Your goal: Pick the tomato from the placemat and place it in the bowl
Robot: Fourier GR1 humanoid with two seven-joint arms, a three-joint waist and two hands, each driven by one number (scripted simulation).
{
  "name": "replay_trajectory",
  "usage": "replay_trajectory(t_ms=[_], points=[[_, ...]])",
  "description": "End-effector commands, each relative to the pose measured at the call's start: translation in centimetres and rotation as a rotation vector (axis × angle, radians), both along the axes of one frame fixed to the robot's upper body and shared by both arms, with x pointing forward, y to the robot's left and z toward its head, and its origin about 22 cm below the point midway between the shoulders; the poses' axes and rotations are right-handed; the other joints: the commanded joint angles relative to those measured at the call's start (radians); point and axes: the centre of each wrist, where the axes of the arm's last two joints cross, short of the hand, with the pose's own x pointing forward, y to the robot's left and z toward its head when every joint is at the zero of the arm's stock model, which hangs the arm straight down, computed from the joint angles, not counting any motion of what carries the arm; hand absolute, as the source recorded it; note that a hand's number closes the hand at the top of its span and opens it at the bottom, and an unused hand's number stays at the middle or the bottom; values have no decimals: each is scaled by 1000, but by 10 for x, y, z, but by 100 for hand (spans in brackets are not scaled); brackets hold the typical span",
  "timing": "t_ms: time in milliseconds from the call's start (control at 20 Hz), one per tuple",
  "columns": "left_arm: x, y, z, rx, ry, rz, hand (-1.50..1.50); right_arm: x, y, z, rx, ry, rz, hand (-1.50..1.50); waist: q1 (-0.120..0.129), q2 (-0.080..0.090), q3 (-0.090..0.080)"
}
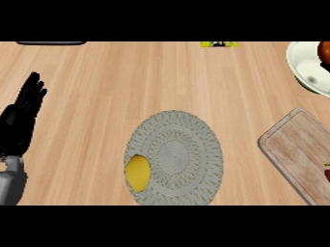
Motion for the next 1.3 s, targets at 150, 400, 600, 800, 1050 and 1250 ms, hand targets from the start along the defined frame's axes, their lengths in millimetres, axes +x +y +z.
replay_trajectory(t_ms=[150, 400, 600, 800, 1050, 1250], points=[[1, -10, -6, -18, -3, -34, 0, 36, -41, -17, 76, 33, -28, 150, 30, 10, 1], [-1, -5, 4, 19, -22, -20, 0, 52, -34, -54, 94, 13, -7, 150, 29, 9, 1], [8, -17, -1, 3, -27, -31, 0, 38, -82, -38, 102, 8, -35, 150, 48, 23, 3], [2, -20, -1, -2, -24, -71, 0, 44, -76, -44, 89, 10, -64, 150, 61, 24, 4], [9, -26, 13, -10, -36, -74, 0, 19, -102, -87, 57, 322, -216, 150, 75, 34, 6], [12, -28, 15, -12, -45, -82, 0, 10, -111, -96, 61, 363, -127, -150, 78, 40, 8]])
